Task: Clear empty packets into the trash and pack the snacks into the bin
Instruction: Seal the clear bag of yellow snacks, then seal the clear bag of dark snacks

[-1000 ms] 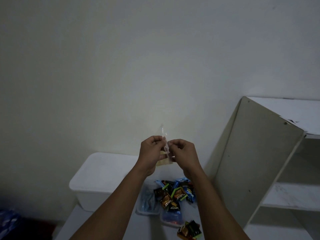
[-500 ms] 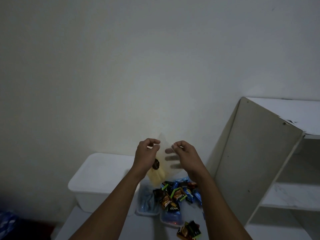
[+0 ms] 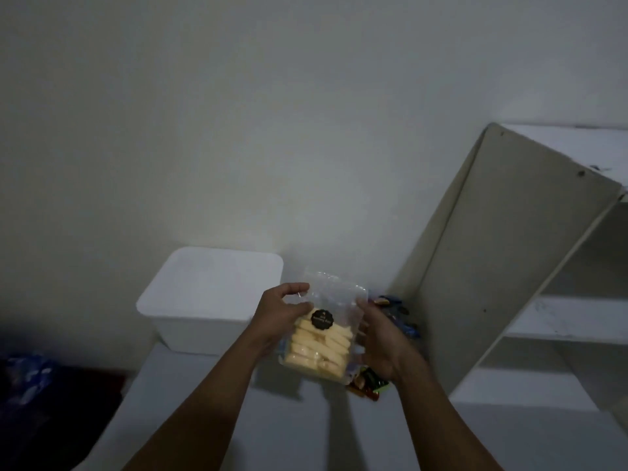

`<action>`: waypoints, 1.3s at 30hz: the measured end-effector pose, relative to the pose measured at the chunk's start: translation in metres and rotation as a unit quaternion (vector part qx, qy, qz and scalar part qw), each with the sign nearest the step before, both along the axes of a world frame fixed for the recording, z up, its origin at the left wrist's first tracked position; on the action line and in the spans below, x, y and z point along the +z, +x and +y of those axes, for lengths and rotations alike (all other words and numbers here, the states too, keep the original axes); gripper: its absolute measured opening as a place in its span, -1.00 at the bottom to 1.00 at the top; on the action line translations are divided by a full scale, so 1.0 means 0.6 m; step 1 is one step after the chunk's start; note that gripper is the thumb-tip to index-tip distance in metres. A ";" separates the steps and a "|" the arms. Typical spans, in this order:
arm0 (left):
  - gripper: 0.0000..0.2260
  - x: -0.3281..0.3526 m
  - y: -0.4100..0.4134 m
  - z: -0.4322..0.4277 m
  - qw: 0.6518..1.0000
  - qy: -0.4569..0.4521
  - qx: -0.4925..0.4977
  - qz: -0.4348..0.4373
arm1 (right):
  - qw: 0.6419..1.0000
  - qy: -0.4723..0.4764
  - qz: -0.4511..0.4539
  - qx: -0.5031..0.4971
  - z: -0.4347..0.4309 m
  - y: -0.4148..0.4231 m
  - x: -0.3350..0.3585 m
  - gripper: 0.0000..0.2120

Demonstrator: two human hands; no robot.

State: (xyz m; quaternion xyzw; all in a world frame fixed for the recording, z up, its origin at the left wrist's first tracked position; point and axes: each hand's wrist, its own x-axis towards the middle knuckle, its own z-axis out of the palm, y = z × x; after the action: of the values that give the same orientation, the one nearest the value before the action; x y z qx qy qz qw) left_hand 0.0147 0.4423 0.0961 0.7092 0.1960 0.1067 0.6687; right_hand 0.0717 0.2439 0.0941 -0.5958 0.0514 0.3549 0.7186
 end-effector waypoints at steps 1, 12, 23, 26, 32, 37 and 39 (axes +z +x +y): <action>-0.66 -0.021 -0.009 -0.005 1.000 0.004 -0.007 0.018 | 1.000 -0.004 -0.006 -0.001 0.000 -0.018 -0.030 -0.63; -0.19 -0.254 -0.156 -0.009 0.959 0.077 -0.072 0.262 | 0.979 -0.171 -0.020 0.112 0.011 -0.169 -0.230 -0.63; -0.20 -0.361 -0.222 -0.035 0.932 0.143 -0.065 0.327 | 0.907 -0.337 -0.131 0.214 0.028 -0.227 -0.298 -0.58; -0.16 -0.381 -0.229 -0.034 0.921 0.149 -0.079 0.351 | 0.883 -0.357 -0.199 0.231 0.030 -0.226 -0.305 -0.87; -0.20 -0.345 -0.200 -0.034 0.881 0.217 -0.139 0.397 | 0.888 -0.344 -0.151 0.264 0.029 -0.209 -0.299 -0.92; -0.26 -0.299 -0.118 -0.052 0.871 0.290 -0.167 0.359 | 0.943 -0.296 -0.081 0.126 -0.005 -0.157 -0.278 -0.78; -0.33 -0.285 -0.068 -0.073 0.889 0.286 -0.170 0.314 | 0.955 -0.288 -0.043 0.061 -0.026 -0.112 -0.272 -0.71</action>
State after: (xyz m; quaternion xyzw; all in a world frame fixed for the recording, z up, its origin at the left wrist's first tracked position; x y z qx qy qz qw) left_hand -0.0262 0.3984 -0.0750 0.8885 0.2334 -0.1856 0.3487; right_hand 0.0044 0.2282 -0.0691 -0.7945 0.0838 0.3420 0.4947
